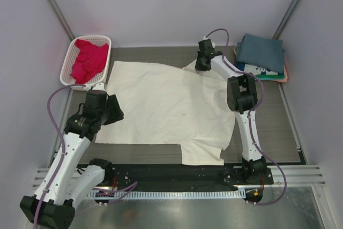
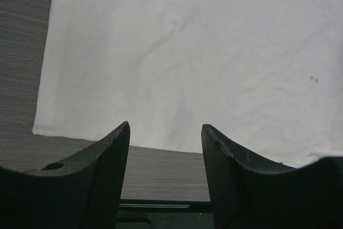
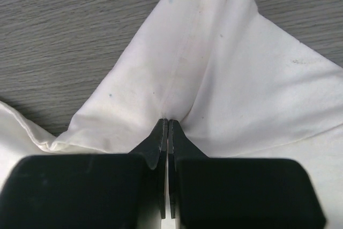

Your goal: Fold and stack the t-shirts

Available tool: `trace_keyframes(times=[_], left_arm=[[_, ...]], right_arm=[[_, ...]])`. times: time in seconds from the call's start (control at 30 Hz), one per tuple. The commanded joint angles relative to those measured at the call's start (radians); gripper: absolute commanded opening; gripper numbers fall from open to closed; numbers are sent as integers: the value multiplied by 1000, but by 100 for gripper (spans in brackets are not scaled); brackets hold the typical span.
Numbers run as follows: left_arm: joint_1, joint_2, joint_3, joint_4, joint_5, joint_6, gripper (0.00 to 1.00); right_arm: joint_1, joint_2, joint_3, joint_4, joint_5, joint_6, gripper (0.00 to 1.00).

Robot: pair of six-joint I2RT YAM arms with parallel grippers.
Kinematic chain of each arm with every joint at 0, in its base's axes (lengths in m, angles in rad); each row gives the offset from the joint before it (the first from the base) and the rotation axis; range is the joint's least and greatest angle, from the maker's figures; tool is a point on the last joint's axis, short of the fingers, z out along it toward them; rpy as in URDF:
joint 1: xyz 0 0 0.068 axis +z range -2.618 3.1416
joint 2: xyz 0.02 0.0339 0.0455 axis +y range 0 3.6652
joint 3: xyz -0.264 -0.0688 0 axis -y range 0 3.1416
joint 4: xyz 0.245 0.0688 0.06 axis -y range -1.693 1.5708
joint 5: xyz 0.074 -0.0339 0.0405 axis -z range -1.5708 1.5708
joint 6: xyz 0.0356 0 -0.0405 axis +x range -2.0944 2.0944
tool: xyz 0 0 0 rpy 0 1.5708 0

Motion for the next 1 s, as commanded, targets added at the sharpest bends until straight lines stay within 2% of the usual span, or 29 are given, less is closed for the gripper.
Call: trace_keyframes(times=[0.0,0.23,0.27,0.37,0.4,0.6,0.63,0.7,0.77,0.83,0.87,0.9,0.97], left_arm=[[-2,4,-2,41,-6,-1,57],[-2,1,-6,47,-3,-1,57],[0,3,-6,48,-3,-1,57],[8,4,-6,47,2,-1,57],[11,6,-6,47,0,-1,57],[15,9,-7,48,0,1,57],[15,9,-7,48,2,1,57],[15,10,-9,51,2,-1,57],[18,12,-6,51,5,-1,57],[18,15,-7,45,2,-1,57],[20,13,-7,44,-1,-2,57],[20,12,-7,44,-4,-2,57],[18,9,-9,45,-7,-2,57]], right_arm=[[16,36,26,-21,7,-6,1],[19,32,129,28,-79,16,1],[19,36,147,43,-158,26,1],[22,61,215,152,-276,105,1],[22,70,227,237,-297,128,1],[24,96,242,598,-332,331,2],[24,110,261,627,-331,342,6],[24,131,282,737,-311,397,38],[24,207,349,815,-335,428,87],[22,265,511,752,-372,412,97],[18,274,525,734,-380,406,100],[13,239,502,737,-386,403,100],[-1,143,296,784,-383,397,99]])
